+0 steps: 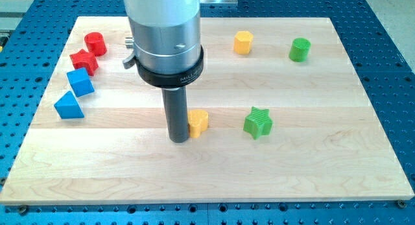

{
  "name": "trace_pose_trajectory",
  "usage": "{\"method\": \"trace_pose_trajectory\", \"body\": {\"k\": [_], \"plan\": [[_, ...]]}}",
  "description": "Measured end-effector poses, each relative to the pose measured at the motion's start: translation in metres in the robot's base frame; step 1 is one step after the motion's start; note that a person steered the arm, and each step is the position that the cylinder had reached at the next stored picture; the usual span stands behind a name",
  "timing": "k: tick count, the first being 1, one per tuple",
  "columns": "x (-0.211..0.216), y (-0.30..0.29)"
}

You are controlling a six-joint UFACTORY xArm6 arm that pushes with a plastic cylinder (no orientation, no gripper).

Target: Place the hexagon at the top center of the board

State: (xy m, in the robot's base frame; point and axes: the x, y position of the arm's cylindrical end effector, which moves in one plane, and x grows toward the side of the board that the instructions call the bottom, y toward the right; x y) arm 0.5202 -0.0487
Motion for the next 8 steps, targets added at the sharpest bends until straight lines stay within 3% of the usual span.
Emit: {"method": "trace_pose_trajectory", "body": {"k": [1,2,3,5,8], "plan": [[0.034,-0.006],[0.020,-0.046],[-0.059,-0.060],[-0.182,0.079],[-0.255,0.224]]}}
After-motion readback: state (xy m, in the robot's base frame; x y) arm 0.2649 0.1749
